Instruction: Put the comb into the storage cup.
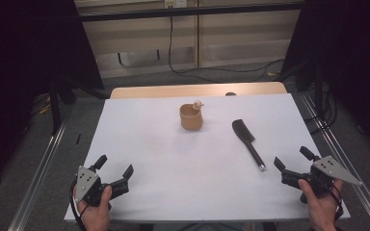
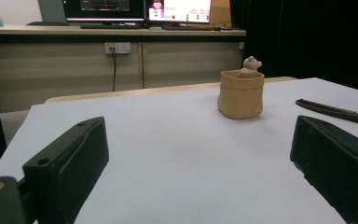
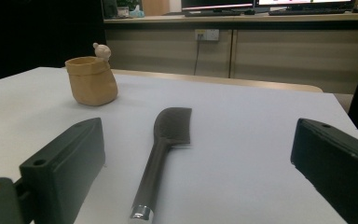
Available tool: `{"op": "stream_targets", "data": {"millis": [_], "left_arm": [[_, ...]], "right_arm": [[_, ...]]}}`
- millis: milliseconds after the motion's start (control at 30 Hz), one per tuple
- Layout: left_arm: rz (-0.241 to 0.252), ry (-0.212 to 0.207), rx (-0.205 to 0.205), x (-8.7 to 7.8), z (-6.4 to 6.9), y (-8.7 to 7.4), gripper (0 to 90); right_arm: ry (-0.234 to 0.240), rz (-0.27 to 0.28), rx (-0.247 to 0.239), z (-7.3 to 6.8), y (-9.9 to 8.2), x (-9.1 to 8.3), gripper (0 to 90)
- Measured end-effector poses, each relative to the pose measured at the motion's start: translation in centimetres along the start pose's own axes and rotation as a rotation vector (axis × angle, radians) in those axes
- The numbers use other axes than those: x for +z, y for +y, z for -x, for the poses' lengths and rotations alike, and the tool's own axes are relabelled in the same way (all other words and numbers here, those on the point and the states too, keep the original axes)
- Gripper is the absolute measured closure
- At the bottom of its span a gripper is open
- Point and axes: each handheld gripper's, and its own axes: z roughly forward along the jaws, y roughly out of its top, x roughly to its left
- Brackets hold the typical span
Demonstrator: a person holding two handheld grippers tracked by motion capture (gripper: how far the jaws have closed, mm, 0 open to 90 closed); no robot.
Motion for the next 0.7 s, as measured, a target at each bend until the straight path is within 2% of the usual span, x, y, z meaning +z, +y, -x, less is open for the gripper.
{"op": "stream_targets", "data": {"millis": [267, 433, 700], "left_arm": [[-0.006, -0.019, -0.007, 0.2, 0.14, 0.07, 4.4], [-0.018, -0.022, 0.0, 0.31, 0.19, 0.03, 4.4], [-0.021, -0.024, 0.005, 0.38, 0.01, -0.07, 4.4]], "right_arm": [[0.024, -0.002, 0.006, -0.21, 0.01, 0.14, 4.3], [0.045, -0.004, 0.021, -0.22, 0.11, 0.3, 4.3], [0.065, -0.021, 0.019, -0.45, 0.35, 0.55, 4.6]]}}
